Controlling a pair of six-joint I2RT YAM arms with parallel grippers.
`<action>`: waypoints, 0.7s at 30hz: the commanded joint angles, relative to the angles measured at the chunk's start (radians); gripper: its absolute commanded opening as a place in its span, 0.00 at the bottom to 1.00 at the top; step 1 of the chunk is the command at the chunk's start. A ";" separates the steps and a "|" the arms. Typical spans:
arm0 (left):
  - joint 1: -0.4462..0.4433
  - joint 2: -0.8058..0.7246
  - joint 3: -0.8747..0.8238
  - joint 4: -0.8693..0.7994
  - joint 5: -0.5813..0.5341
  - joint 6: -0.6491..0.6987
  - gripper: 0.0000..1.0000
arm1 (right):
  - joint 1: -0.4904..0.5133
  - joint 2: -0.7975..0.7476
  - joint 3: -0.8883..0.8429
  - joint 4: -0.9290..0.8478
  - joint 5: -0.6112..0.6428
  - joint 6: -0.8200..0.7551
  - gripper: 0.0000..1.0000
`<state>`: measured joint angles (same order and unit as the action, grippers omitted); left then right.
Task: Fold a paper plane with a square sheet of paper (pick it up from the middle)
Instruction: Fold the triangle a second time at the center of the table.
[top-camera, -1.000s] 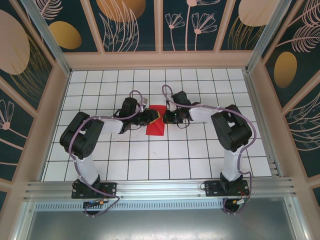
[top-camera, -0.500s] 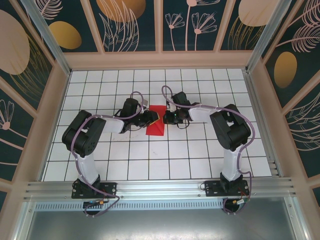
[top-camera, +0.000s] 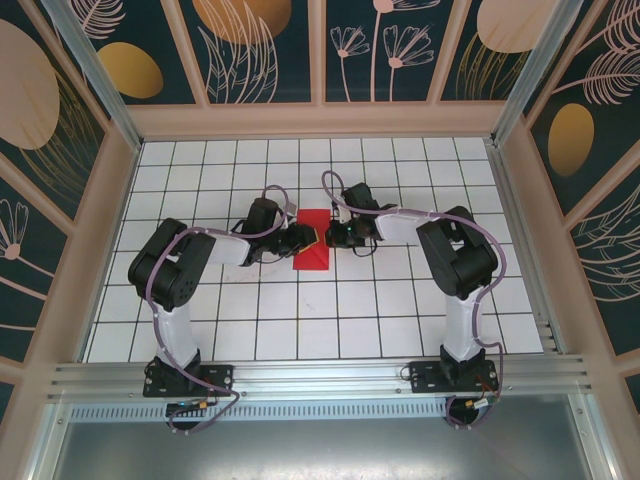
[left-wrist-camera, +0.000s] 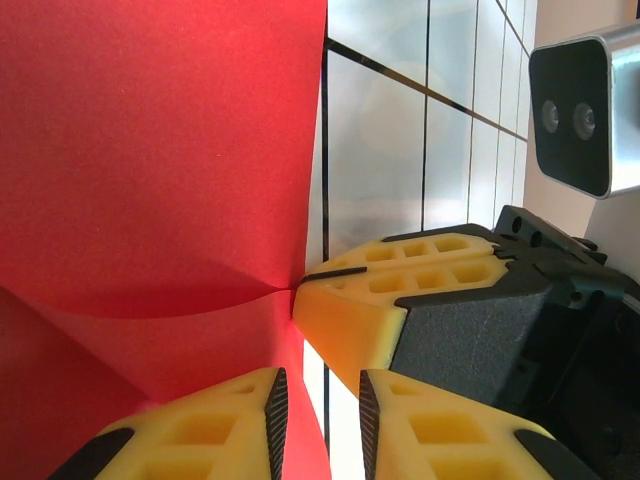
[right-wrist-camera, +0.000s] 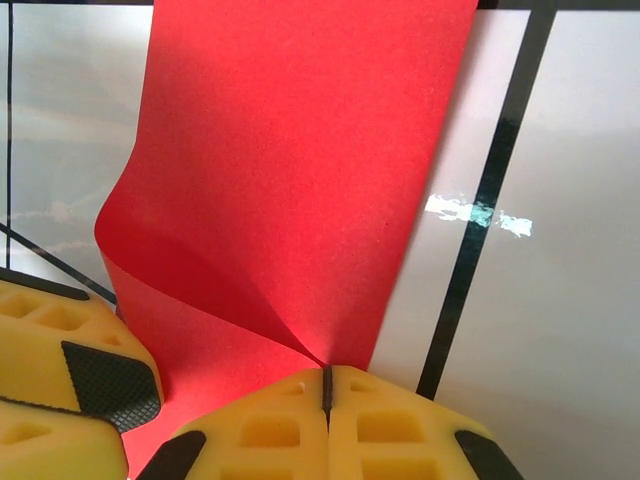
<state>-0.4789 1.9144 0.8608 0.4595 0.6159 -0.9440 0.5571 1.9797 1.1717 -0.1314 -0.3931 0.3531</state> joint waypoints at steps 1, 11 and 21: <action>-0.005 0.020 0.023 -0.019 -0.013 0.026 0.29 | -0.004 0.020 0.022 -0.020 0.014 -0.002 0.08; -0.006 0.029 0.023 -0.022 -0.016 0.028 0.29 | -0.005 0.046 0.034 -0.030 0.002 0.019 0.08; -0.006 0.040 0.022 -0.031 -0.021 0.032 0.27 | -0.037 0.068 0.043 -0.047 -0.019 0.054 0.08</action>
<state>-0.4789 1.9308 0.8627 0.4557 0.6006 -0.9398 0.5369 2.0079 1.2003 -0.1383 -0.4358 0.3847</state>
